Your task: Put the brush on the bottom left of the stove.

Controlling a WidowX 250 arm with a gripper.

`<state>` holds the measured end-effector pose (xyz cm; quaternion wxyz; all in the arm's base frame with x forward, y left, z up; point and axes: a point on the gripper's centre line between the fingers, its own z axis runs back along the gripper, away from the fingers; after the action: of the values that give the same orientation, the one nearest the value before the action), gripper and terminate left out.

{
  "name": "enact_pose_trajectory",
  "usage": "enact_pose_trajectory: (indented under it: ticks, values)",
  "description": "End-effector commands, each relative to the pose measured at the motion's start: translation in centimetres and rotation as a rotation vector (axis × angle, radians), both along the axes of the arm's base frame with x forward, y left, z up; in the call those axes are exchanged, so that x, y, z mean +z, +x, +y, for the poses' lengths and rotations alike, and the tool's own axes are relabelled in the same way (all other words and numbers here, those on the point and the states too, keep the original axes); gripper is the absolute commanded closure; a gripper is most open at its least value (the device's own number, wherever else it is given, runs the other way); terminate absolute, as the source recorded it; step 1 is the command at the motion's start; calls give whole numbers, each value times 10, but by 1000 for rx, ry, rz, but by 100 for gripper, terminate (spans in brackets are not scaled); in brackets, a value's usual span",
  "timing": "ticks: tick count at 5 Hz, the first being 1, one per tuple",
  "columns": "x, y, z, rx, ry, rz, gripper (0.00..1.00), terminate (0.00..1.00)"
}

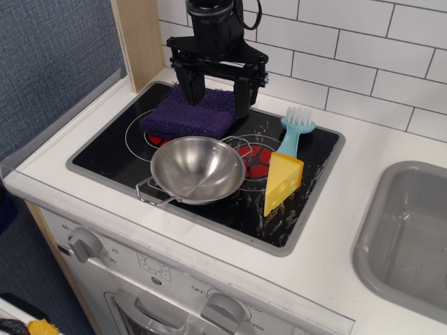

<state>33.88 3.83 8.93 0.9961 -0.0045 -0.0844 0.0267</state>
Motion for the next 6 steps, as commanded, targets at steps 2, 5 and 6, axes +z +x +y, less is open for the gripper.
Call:
enact_pose_trajectory:
  ticks: [2,5,6]
  values:
    - [-6,26,-24,-46,-49,-18,0,0]
    - [-38,77,-71,-58,-94,3,0,0]
    - [-54,73,-64,-33,-28,79,0,0]
